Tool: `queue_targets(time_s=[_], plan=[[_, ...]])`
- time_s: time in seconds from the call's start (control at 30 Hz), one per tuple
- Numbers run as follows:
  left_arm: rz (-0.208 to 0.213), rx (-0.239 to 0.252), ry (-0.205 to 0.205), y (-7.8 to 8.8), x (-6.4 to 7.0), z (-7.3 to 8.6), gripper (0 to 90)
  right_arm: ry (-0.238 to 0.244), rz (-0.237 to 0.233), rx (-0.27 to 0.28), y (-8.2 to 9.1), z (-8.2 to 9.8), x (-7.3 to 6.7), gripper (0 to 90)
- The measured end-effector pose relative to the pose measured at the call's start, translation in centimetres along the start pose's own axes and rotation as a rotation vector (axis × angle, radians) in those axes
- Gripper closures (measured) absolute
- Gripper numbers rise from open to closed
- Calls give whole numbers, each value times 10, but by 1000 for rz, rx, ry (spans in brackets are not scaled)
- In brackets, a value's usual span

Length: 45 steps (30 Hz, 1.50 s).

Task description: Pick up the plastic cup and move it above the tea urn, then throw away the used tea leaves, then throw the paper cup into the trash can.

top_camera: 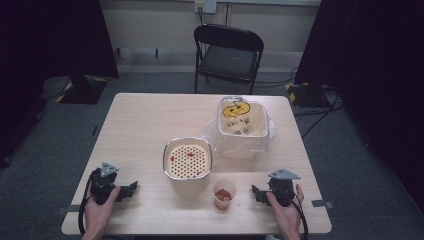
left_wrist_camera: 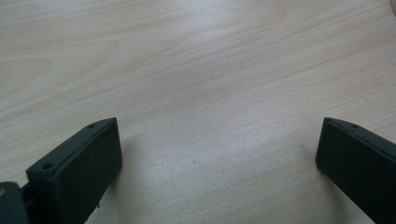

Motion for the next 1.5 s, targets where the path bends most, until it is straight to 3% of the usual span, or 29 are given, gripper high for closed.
queue_targets(time_s=[0.37,0.43,0.47,0.5,0.73,0.87,0.97,1.03,1.07,1.5], plan=[[0,0,0,0,0,0,0,-17,14,2,1,1,-2,121],[0,0,0,0,0,0,0,-10,-41,0,3,0,-6,140],[0,0,0,0,0,0,0,-10,-41,0,3,0,-6,140],[0,0,0,0,0,0,0,-12,-82,6,7,-2,-9,136],[0,0,1,0,0,0,0,17,-146,13,21,-8,-26,161],[0,0,1,0,0,0,0,5,-180,26,30,-11,-30,165],[0,0,0,0,0,0,0,20,-229,7,36,-8,-41,186],[0,0,0,0,0,0,0,35,-238,2,37,-7,-46,189],[0,0,1,0,0,0,0,40,-268,2,40,-6,-53,193],[0,0,0,0,0,0,0,84,-364,4,41,-10,-80,174]])
Point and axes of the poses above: each handheld gripper's, and its own axes: y roughly backward along the jaws, z roughly out of its underside, x roughly to its right, the point moved 1 cm from there along -y, roughly forward along the jaws, and after that the axes turned 7 degrees about x, right-handed, at the moved point
